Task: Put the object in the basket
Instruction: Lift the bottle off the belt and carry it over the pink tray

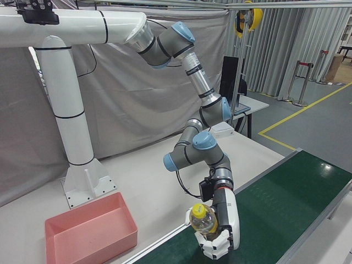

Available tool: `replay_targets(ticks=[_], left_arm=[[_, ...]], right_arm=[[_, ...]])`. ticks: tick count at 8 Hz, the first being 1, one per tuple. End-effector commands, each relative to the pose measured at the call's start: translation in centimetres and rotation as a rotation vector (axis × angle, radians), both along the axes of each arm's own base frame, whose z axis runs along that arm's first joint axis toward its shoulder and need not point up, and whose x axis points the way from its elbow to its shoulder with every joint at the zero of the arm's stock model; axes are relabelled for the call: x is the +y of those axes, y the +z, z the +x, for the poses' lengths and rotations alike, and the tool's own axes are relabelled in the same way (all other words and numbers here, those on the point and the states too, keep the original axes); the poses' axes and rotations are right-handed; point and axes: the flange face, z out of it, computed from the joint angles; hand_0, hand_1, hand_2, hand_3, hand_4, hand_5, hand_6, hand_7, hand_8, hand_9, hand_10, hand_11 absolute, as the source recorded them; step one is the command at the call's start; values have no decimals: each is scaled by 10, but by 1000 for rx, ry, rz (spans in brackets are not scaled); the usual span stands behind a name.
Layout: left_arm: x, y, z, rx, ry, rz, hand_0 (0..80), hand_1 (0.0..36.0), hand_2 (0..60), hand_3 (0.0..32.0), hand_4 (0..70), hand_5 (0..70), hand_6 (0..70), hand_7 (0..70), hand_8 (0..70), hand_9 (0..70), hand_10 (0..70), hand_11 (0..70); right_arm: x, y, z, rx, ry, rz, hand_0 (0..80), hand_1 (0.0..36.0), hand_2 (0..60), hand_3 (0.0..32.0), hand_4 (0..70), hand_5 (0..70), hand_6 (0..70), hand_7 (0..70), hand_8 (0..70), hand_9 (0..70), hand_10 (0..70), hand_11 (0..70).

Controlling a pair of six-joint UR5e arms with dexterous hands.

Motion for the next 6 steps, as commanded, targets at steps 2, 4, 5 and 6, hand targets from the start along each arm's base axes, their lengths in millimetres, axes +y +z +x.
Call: replay_targets(ticks=[2, 4, 5, 6], left_arm=[[77, -96, 59, 125, 141, 136, 509, 133, 521, 0, 700, 700, 700, 700, 678, 700, 700, 700], [118, -109, 84, 163, 212, 170, 514, 132, 498, 0, 700, 700, 700, 700, 671, 700, 700, 700], [153, -99, 125, 164, 280, 184, 517, 134, 481, 0, 700, 700, 677, 700, 657, 700, 699, 700], [181, -91, 152, 138, 311, 202, 513, 130, 478, 0, 700, 700, 678, 700, 658, 700, 700, 700]], right_arm=[[0, -1, 1, 0, 2, 2, 0, 0, 0, 0, 0, 0, 0, 0, 0, 0, 0, 0], [0, -1, 1, 0, 2, 2, 0, 0, 0, 0, 0, 0, 0, 0, 0, 0, 0, 0], [0, -1, 1, 0, 2, 2, 0, 0, 0, 0, 0, 0, 0, 0, 0, 0, 0, 0], [0, -1, 1, 0, 2, 2, 0, 0, 0, 0, 0, 0, 0, 0, 0, 0, 0, 0]])
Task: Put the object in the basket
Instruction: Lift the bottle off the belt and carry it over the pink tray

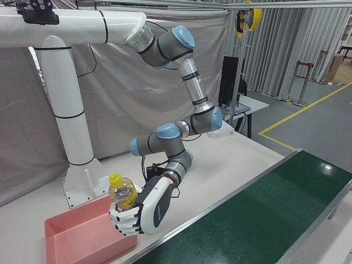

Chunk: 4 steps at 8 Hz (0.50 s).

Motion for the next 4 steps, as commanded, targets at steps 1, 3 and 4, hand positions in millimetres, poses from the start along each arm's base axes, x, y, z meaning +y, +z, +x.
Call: replay_targets(ticks=[1, 3, 4], left_arm=[[89, 17, 85, -41, 123, 58, 510, 124, 445, 0, 700, 700, 652, 700, 645, 700, 693, 700], [127, 17, 115, -32, 171, 94, 505, 105, 311, 0, 696, 700, 543, 700, 553, 700, 599, 700], [141, 22, 125, -21, 193, 106, 497, 91, 210, 0, 635, 602, 405, 642, 451, 638, 524, 700]], right_arm=[[0, 0, 0, 0, 0, 0, 0, 0, 0, 0, 0, 0, 0, 0, 0, 0, 0, 0], [1, 1, 0, 0, 0, -2, 0, 0, 0, 0, 0, 0, 0, 0, 0, 0, 0, 0], [1, 1, 0, 0, 0, -2, 0, 0, 0, 0, 0, 0, 0, 0, 0, 0, 0, 0]])
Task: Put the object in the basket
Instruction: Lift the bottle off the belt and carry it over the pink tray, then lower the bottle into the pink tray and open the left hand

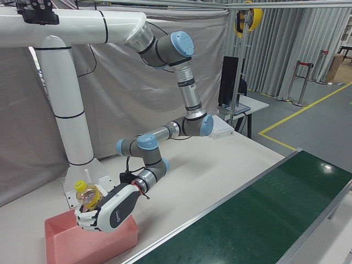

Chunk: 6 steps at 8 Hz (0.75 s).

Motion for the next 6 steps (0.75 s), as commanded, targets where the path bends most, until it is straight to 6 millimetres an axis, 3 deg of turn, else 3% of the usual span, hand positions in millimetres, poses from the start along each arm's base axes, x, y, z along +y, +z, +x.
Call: replay_targets(ticks=[1, 2, 3, 4, 6], left_arm=[[42, 19, 28, 32, 48, 49, 493, 95, 61, 0, 358, 409, 172, 379, 281, 436, 428, 606], [44, 37, 21, 23, 45, 50, 488, 80, 0, 0, 209, 294, 32, 203, 173, 276, 314, 457], [49, 45, 9, 21, 44, 51, 482, 75, 0, 0, 133, 218, 0, 89, 130, 174, 208, 311], [52, 48, 2, 22, 44, 51, 489, 84, 0, 10, 120, 115, 0, 36, 82, 103, 105, 164], [53, 36, -8, 48, 40, 64, 494, 52, 0, 0, 129, 59, 0, 14, 66, 92, 51, 83]], right_arm=[[0, 0, 0, 0, 0, 0, 0, 0, 0, 0, 0, 0, 0, 0, 0, 0, 0, 0], [0, 0, 0, 0, 0, 0, 0, 0, 0, 0, 0, 0, 0, 0, 0, 0, 0, 0], [0, 0, 0, 0, 0, 0, 0, 0, 0, 0, 0, 0, 0, 0, 0, 0, 0, 0], [1, 1, 0, 0, 0, -1, 0, 0, 0, 0, 0, 0, 0, 0, 0, 0, 0, 0], [1, 1, 0, 0, 0, -1, 0, 0, 0, 0, 0, 0, 0, 0, 0, 0, 0, 0]])
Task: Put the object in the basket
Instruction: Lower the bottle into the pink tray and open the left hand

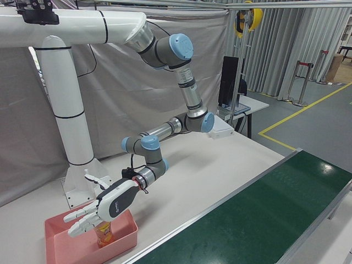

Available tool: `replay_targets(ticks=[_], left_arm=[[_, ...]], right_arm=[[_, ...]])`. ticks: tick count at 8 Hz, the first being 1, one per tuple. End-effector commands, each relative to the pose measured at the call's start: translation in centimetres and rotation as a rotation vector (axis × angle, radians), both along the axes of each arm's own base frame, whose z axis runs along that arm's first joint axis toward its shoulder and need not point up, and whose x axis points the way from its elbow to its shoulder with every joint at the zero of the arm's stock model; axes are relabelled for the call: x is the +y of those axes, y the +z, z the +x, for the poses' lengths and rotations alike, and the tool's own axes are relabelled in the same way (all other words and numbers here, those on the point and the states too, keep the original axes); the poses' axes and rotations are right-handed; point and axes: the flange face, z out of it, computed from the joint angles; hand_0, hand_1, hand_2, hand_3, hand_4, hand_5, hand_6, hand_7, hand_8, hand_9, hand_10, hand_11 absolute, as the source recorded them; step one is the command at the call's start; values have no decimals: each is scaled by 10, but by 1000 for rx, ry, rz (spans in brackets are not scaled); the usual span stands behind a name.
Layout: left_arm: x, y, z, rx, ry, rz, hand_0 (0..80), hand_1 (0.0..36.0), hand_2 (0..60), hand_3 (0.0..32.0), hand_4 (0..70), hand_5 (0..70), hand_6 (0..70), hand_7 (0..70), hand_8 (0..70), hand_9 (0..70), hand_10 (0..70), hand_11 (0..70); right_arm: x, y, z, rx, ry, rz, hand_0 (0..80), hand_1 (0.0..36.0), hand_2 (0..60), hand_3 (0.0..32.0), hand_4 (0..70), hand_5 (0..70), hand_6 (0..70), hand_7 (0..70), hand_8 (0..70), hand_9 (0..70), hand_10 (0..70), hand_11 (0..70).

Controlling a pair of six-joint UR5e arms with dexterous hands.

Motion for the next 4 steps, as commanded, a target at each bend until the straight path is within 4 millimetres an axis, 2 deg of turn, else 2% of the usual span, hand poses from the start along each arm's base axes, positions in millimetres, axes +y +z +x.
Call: replay_targets(ticks=[1, 2, 3, 4], left_arm=[[3, -18, -24, 47, -6, 15, 493, 49, 0, 0, 129, 62, 0, 19, 65, 92, 46, 76], [3, -27, -37, 46, -9, 8, 489, 49, 0, 0, 138, 75, 0, 20, 68, 97, 51, 82], [-13, -31, -54, 52, -37, 1, 486, 52, 0, 0, 144, 93, 0, 22, 68, 107, 63, 101], [-38, -37, -86, 75, -68, -21, 487, 56, 0, 0, 153, 107, 0, 19, 65, 100, 67, 107]], right_arm=[[0, 0, 0, 0, 0, -1, 0, 0, 0, 0, 0, 0, 0, 0, 0, 0, 0, 0], [0, 0, 0, 0, 0, 1, 0, 0, 0, 0, 0, 0, 0, 0, 0, 0, 0, 0], [0, 0, 0, 0, 0, -1, 0, 0, 0, 0, 0, 0, 0, 0, 0, 0, 0, 0], [0, 0, 0, 0, 0, 1, 0, 0, 0, 0, 0, 0, 0, 0, 0, 0, 0, 0]])
